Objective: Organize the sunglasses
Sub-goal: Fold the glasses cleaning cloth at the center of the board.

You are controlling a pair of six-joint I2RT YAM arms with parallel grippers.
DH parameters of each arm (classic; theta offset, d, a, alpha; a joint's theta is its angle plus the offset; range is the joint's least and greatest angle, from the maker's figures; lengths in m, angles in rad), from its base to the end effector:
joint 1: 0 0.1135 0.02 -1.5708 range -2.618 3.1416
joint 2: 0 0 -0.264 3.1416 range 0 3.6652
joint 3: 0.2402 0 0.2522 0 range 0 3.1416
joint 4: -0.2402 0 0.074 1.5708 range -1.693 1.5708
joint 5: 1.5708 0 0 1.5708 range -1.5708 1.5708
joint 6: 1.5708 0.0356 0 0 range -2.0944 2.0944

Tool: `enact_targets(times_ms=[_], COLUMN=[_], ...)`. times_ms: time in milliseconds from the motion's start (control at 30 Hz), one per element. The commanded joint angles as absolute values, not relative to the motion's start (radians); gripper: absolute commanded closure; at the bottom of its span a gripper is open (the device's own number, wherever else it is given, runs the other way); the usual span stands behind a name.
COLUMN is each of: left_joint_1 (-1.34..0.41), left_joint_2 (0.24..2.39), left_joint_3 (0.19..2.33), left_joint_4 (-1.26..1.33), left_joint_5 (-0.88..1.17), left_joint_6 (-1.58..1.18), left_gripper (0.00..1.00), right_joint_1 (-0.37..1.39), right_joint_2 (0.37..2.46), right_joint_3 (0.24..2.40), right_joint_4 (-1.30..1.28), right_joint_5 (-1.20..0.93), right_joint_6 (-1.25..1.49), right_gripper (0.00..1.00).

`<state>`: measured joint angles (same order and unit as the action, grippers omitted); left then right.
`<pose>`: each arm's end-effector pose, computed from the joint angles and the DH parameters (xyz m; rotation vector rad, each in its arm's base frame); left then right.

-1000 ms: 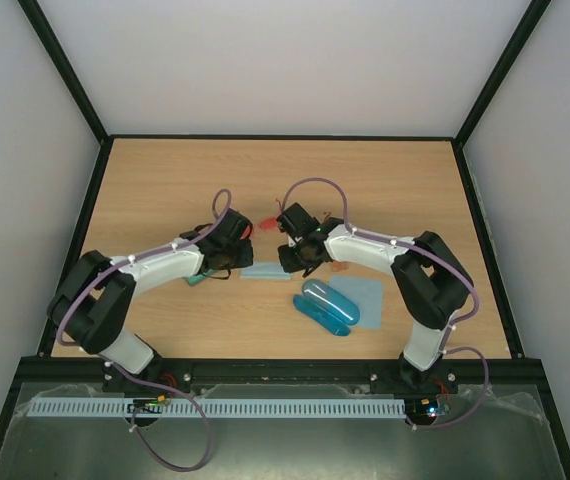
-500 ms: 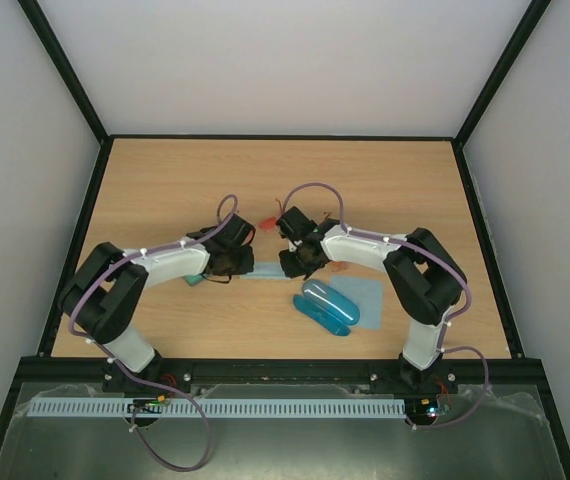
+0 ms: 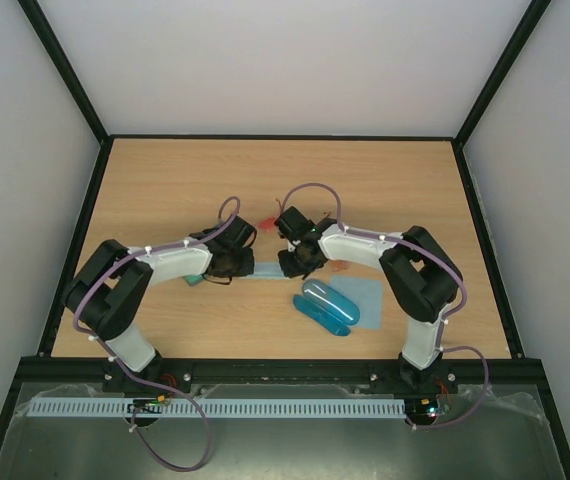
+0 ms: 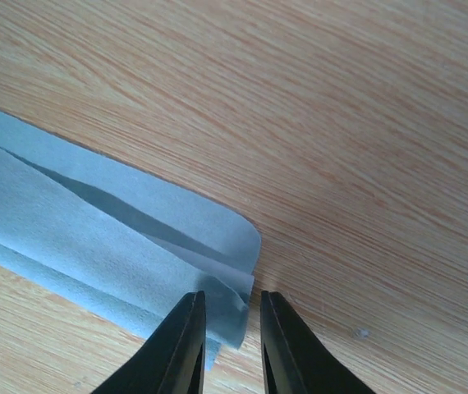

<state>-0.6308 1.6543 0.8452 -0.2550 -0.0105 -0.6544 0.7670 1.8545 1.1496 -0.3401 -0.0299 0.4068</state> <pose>0.2487 -0.1812 0.1449 -0.0355 2.7005 -0.4077 0.2688 0.2606 0.1591 -0.4919 2.6415 0.4339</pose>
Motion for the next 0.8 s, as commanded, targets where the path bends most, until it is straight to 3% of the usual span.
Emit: enact_targets(times_ms=[0,467,767], left_joint_1=[-0.637,-0.637,-0.639], left_joint_2=[1.670,1.690,1.698], left_joint_3=[0.861,0.868,0.870], left_joint_4=[-0.279,-0.275,-0.270], left_joint_5=[-0.034,-0.032,-0.031], left_joint_6=[-0.646,-0.643,-0.644], left_gripper=[0.92,0.88,0.98], right_joint_1=[0.772,0.772,0.772], right_joint_2=[1.874,1.895,1.904], right_joint_3=[1.186,1.198,1.200], right_joint_4=[-0.402,-0.410,-0.403], right_joint_5=[-0.020,-0.026,-0.026], right_joint_6=[0.404,0.396,0.399], right_gripper=[0.78,0.78,0.81])
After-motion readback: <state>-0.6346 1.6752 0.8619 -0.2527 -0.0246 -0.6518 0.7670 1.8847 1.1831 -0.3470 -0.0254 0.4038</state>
